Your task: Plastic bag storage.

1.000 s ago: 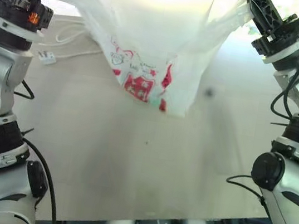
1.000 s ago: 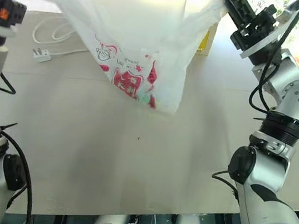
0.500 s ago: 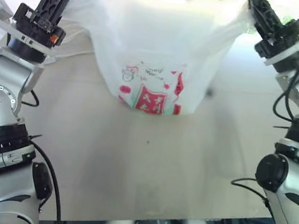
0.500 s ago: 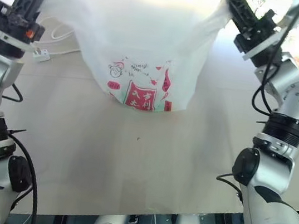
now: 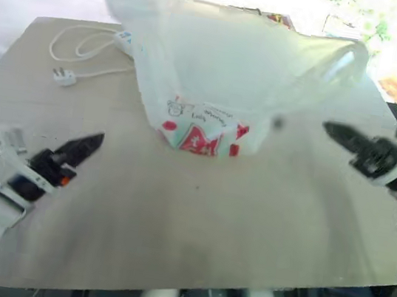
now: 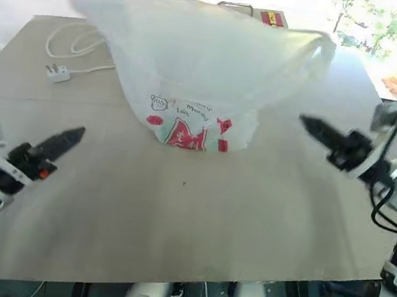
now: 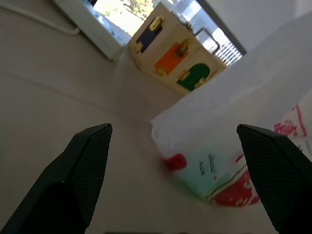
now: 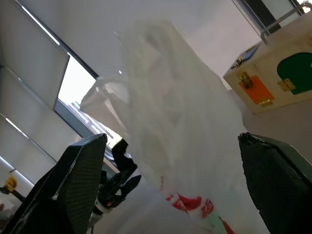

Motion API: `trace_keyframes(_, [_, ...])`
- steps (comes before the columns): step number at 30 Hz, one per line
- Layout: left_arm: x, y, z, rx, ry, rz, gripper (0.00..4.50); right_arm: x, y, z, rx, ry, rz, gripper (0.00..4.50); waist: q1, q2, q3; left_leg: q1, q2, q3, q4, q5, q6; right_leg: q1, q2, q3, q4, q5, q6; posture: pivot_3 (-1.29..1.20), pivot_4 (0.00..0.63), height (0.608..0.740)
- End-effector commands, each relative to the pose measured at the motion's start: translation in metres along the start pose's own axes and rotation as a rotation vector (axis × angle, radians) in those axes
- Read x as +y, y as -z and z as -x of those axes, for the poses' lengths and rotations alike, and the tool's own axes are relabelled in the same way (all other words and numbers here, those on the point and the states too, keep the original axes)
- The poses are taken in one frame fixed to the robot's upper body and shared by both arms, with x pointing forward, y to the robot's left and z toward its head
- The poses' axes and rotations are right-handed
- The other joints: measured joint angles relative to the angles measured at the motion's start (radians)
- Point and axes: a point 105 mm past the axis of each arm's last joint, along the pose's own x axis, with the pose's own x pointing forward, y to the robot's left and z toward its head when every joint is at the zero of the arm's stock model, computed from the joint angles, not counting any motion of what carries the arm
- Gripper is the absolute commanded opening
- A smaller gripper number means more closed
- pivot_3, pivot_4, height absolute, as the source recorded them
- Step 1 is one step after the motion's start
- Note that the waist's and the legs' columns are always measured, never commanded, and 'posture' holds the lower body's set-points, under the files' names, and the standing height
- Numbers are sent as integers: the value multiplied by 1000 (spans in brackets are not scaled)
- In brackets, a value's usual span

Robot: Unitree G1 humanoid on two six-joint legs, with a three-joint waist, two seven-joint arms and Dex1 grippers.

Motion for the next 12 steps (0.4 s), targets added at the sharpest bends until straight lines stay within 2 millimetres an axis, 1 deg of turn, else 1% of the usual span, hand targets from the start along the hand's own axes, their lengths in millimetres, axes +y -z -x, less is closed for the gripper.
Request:
trace_keyframes(1, [-10, 41, 4, 150, -51, -164, 4421, -24, 37, 17, 134, 156, 235, 4500, 3, -1, -3, 0, 0, 0, 1, 0, 0, 0, -1, 0, 1, 0, -1, 0, 150, 740])
trace_keyframes(3, [-11, 55, 7, 174, -85, -236, 4421, -32, 53, 26, 147, 184, 319, 4500, 3, -1, -5, 0, -2, 1, 1, -1, 2, 0, -2, 1, 0, -1, -1, 0, 150, 740])
trace_keyframes(4, [-10, 59, 8, 165, -115, -283, 4421, -39, 65, 36, 188, 210, 398, 4500, 4, 0, -5, 0, -3, 1, 1, -1, 2, 0, -2, 1, 1, -1, -1, 0, 150, 740])
trace_keyframes(6, [-11, 64, 10, 156, -144, -350, 4421, -47, 84, 50, 276, 223, 517, 4500, 7, 5, -9, 0, -5, 1, 1, -1, 2, 0, -2, 1, 0, -1, -1, 0, 150, 740])
trace_keyframes(7, [-13, 68, 12, 160, -142, -415, 4421, -48, 89, 53, 281, 215, 572, 4500, 7, 5, -9, 0, -5, 1, 1, -1, 2, 0, -2, 2, 0, -1, -1, 0, 150, 740])
trace_keyframes(9, [-22, 76, 17, 174, -110, -503, 4421, -48, 91, 56, 243, 195, 609, 4500, 1, 5, -9, 0, -6, 2, 1, -1, 2, 0, 0, 2, -1, -1, -1, 0, 150, 740])
trace_keyframes(12, [-33, 81, 22, 171, -62, -540, 4421, -50, 95, 58, 242, 182, 626, 4500, -5, 6, -9, 2, -4, 3, 1, -1, 2, 0, 1, 4, 0, -1, -1, 0, 150, 740])
